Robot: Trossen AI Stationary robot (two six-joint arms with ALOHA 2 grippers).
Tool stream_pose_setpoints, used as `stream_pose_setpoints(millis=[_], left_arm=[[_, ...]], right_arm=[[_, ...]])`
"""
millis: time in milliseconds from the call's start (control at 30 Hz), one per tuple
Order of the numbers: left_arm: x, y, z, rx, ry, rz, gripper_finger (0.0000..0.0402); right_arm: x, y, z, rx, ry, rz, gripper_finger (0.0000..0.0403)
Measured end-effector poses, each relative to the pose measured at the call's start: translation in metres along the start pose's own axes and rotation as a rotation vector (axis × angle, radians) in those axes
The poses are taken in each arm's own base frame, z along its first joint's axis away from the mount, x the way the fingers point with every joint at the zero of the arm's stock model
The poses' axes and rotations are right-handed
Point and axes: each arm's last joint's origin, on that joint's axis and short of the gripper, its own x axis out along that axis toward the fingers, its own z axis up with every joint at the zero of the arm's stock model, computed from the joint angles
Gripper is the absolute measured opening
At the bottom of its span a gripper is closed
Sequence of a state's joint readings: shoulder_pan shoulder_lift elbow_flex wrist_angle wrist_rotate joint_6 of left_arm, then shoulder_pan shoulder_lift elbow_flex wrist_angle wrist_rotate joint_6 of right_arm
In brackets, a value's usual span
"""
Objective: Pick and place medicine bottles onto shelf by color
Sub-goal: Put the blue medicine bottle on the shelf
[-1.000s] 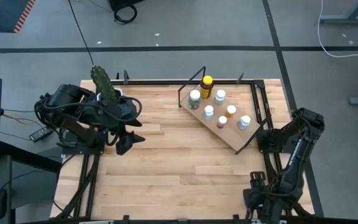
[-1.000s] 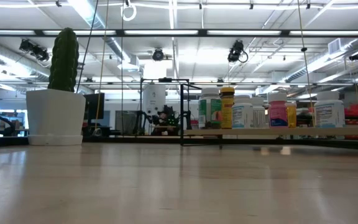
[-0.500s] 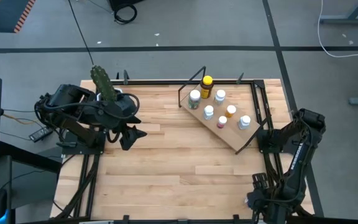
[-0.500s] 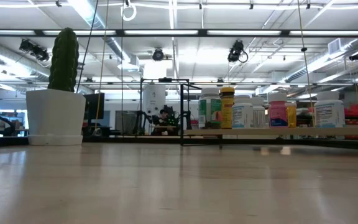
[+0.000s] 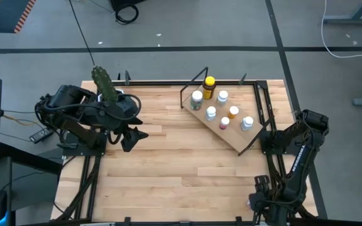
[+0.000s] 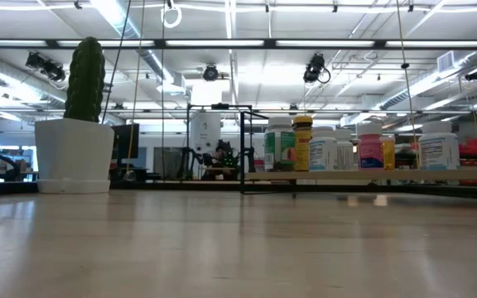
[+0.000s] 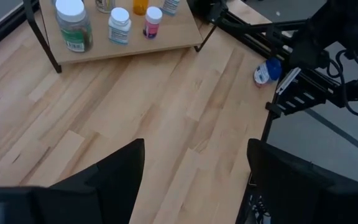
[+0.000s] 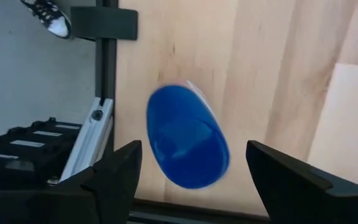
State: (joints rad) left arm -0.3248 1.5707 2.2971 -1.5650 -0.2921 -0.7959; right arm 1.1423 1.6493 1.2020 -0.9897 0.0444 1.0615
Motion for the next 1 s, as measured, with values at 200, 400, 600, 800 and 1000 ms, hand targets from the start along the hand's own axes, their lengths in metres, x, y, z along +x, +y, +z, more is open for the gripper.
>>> stream_pose_setpoints(millis=[200, 400, 600, 800, 1000], left_arm=[[0.000, 0.000, 0.000, -0.004, 0.000, 0.000, 0.0288], [0.000, 0.000, 0.000, -0.005, 0.000, 0.000, 0.0288], [0.000, 0.000, 0.000, -0.005, 0.000, 0.000, 0.0288], [0.000, 0.000, 0.000, -0.005, 0.000, 0.000, 0.0288], [0.000, 0.000, 0.000, -0.005, 0.000, 0.000, 0.0288]], right_arm=[[0.012, 0.002, 0.001, -0.021, -0.036, 0.062, 0.0296], [0.026, -0.007, -0.006, -0.025, 0.006, 0.024, 0.0296], [0.032, -0.012, -0.009, 0.004, 0.023, 0.004, 0.0296], [0.029, -0.012, -0.005, 0.041, 0.021, 0.009, 0.0254], [0.009, -0.011, 0.019, 0.094, -0.018, 0.026, 0.0202]])
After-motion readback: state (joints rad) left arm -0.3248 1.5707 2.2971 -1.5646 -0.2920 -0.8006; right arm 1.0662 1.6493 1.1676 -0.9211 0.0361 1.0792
